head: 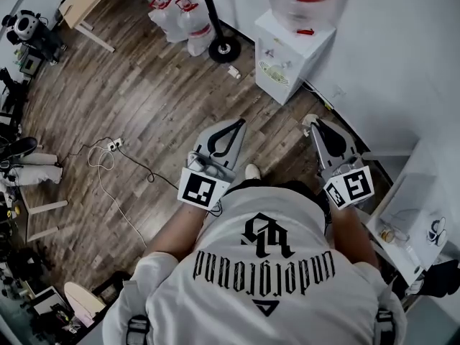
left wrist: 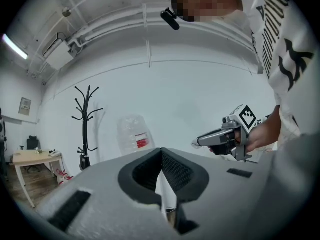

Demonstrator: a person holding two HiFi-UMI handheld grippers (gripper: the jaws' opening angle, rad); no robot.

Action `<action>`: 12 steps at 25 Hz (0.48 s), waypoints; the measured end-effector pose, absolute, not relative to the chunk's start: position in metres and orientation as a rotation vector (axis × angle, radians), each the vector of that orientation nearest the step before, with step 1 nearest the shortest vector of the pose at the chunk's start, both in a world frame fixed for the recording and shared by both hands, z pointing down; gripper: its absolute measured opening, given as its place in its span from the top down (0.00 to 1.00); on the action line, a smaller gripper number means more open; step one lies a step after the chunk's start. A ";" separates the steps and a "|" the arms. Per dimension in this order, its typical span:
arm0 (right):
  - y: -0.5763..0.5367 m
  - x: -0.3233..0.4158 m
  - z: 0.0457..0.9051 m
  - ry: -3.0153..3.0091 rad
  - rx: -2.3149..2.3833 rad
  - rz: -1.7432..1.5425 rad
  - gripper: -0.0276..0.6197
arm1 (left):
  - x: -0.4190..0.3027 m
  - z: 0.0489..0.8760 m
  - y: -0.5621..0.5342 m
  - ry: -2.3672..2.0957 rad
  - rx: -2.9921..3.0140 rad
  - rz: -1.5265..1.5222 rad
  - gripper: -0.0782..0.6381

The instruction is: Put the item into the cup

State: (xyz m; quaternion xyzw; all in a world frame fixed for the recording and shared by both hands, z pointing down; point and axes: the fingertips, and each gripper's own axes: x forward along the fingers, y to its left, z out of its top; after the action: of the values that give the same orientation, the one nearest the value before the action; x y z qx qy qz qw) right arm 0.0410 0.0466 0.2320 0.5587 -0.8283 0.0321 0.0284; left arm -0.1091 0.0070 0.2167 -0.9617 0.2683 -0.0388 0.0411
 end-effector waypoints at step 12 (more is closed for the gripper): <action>-0.008 0.019 0.254 -2.569 1.647 0.167 0.89 | -0.134 0.232 -0.037 0.897 -2.970 -0.112 0.88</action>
State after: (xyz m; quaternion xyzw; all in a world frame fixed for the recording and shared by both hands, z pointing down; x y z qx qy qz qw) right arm 0.0192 -0.0081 0.2536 0.5384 -0.8398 0.0547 0.0424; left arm -0.1337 -0.0373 0.2324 -0.9565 0.2890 -0.0360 0.0183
